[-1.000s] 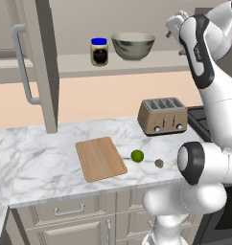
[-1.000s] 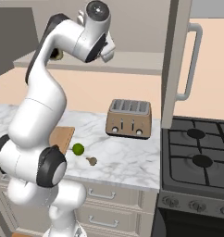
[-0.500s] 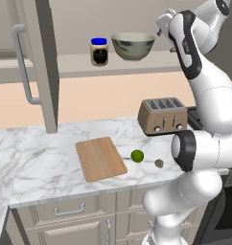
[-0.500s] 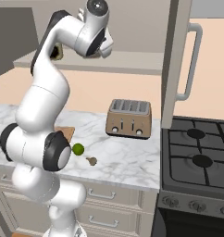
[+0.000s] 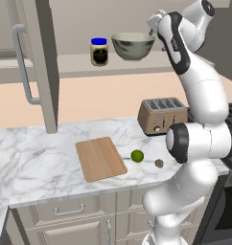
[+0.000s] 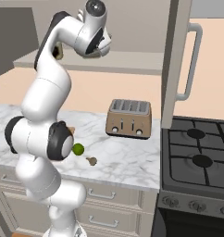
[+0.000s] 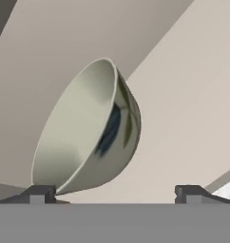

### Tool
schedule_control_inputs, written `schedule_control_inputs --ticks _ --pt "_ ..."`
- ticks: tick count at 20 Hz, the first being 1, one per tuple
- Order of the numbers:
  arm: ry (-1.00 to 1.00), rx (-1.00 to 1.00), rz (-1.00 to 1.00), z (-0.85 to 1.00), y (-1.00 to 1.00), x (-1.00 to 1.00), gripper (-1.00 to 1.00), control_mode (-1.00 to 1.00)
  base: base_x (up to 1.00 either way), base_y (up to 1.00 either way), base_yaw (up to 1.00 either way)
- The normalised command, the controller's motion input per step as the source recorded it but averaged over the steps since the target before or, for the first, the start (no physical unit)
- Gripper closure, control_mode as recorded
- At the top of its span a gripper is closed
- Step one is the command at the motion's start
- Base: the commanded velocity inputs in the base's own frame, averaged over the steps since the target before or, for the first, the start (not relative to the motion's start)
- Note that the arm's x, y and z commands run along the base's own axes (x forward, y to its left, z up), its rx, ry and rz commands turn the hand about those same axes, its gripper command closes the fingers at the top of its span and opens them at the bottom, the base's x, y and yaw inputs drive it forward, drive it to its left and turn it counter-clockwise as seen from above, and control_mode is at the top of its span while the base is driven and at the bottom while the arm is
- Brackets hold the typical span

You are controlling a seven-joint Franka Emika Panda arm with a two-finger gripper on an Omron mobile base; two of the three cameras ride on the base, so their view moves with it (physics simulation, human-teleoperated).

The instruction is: Open the cabinet. Place the bowl and condiment on the counter. Then place the lime and garlic on the cutting board.

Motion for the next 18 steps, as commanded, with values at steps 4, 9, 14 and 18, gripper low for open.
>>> schedule_control_inputs --ticks 4,9,14,18 --pt "0.00 0.00 0.00 -0.11 0.10 0.37 -1.00 -1.00 0.00 0.00 0.00" --pt "0.01 0.00 0.00 -0.11 0.10 0.35 -1.00 -1.00 0.00 0.00 0.00" --pt "0.02 0.00 0.00 -0.02 0.10 0.34 -1.00 -1.00 0.00 0.00 0.00" --pt "0.02 0.00 0.00 -0.01 0.10 0.31 -1.00 -1.00 0.00 0.00 0.00"
